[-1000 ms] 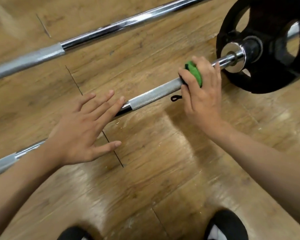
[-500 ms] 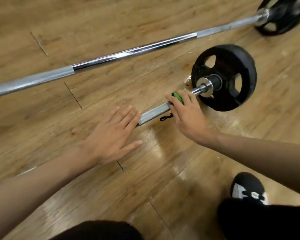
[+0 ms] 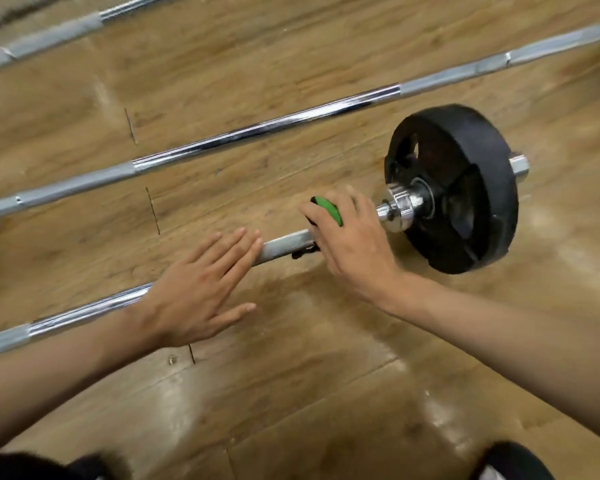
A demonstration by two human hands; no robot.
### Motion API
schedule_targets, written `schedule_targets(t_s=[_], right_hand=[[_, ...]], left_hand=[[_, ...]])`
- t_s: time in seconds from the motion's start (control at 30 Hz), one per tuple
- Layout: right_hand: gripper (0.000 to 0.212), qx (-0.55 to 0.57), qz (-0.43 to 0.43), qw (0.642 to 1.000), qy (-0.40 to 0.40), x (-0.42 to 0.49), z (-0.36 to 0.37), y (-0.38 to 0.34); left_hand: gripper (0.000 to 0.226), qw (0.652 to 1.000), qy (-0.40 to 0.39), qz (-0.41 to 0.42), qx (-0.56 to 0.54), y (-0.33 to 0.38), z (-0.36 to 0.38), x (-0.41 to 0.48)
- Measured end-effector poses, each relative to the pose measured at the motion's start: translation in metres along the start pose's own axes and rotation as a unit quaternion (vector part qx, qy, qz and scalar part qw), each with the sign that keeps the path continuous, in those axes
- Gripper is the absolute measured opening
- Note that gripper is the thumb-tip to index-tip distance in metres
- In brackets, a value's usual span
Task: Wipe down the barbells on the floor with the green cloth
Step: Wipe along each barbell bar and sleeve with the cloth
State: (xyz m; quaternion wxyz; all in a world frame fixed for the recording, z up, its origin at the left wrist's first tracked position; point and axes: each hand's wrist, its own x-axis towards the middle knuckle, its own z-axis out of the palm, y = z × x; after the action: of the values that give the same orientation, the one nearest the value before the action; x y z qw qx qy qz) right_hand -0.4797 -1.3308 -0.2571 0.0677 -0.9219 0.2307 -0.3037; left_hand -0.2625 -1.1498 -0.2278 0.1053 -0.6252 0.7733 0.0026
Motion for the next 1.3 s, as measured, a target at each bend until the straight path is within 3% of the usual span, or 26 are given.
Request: schedule_targets(t_s=[0.17, 0.3, 0.5, 0.67, 0.8, 0.9, 1.03, 1.13, 1.3], right_hand=[[0.033, 0.028, 0.072, 0.993, 0.085, 0.000, -0.045, 0.026], [0.038, -0.009, 0.165, 0.986, 0.020, -0.010, -0.043, 0.038], [0.070, -0.069, 0.090, 0.993, -0.036, -0.034, -0.029, 0.056], [0.054, -0.057, 0.120, 0.989, -0.069, 0.006, -0.023, 0.063], [0.069, -0.029, 0.138, 0.989, -0.053, 0.003, -0.025, 0.065], [0.064, -0.019, 0.168, 0.985, -0.035, -0.032, -0.029, 0.052], [0.052, -0.050, 0.167, 0.980, -0.097, 0.004, -0.030, 0.055], [0.047, -0.066, 0.156, 0.981, -0.092, -0.015, -0.036, 0.049], [0.067, -0.068, 0.182, 0.975, -0.105, -0.036, -0.048, 0.040]], left_hand=[[0.083, 0.998, -0.013, -0.048, -0.026, 0.037, -0.036, 0.044], [0.086, 0.994, -0.023, -0.071, -0.083, 0.049, -0.047, 0.082], [0.088, 0.986, -0.036, -0.075, -0.144, 0.030, -0.026, 0.136], [0.083, 0.969, -0.054, -0.045, -0.236, 0.027, -0.020, 0.141], [0.084, 0.972, -0.037, -0.024, -0.230, 0.025, -0.017, 0.139], [0.091, 0.981, -0.009, -0.020, -0.191, 0.033, -0.012, 0.135], [0.097, 0.993, 0.028, -0.016, -0.115, 0.050, -0.013, 0.127], [0.095, 0.993, 0.050, 0.003, -0.112, 0.056, -0.016, 0.121], [0.090, 0.995, 0.036, 0.045, -0.080, 0.068, -0.017, 0.114]])
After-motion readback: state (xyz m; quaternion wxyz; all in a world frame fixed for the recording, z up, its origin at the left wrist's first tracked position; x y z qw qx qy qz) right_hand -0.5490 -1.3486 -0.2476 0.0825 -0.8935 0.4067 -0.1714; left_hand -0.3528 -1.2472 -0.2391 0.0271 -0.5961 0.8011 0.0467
